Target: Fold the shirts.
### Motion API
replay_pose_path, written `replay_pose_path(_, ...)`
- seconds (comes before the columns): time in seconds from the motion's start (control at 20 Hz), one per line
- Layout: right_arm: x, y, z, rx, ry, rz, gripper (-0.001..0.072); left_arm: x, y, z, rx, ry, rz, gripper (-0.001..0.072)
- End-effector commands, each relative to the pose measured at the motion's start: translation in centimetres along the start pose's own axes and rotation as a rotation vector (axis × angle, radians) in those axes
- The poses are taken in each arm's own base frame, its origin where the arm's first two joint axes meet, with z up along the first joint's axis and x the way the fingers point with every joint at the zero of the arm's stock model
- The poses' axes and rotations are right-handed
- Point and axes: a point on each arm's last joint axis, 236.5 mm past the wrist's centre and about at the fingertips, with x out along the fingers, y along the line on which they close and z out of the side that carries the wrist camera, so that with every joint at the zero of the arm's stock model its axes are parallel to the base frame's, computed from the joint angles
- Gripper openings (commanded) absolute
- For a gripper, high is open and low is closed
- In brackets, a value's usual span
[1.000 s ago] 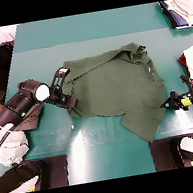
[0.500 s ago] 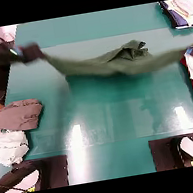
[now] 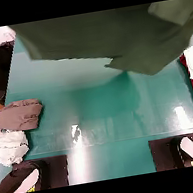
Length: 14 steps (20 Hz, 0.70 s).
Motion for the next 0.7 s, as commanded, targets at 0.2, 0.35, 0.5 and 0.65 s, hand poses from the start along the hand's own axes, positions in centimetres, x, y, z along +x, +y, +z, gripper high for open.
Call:
replay_pose_path(0.2,-4.4,2.8,5.2,-0.147,-0.115,-0.107,0.0017,-9.3,-3.2,5.6,0.093,-0.178,0.02,0.0024)
replay_pose_path(0.35,-2.7,0.9,1.6,-0.076,0.011,-0.095,0.0017,-5.2,-1.4,-1.2,0.03,0.074,0.023,0.0024)
replay_pose_path(0.5,0.5,-3.5,-5.1,0.073,0.254,-0.091,0.0017,0.1,2.0,-13.4,-0.063,0.431,0.042,0.0024)
replay_pose_path(0.65,4.0,-8.3,-13.7,0.197,0.557,-0.13,0.0017,3.7,5.1,-27.5,-0.188,0.771,0.063,0.0025)
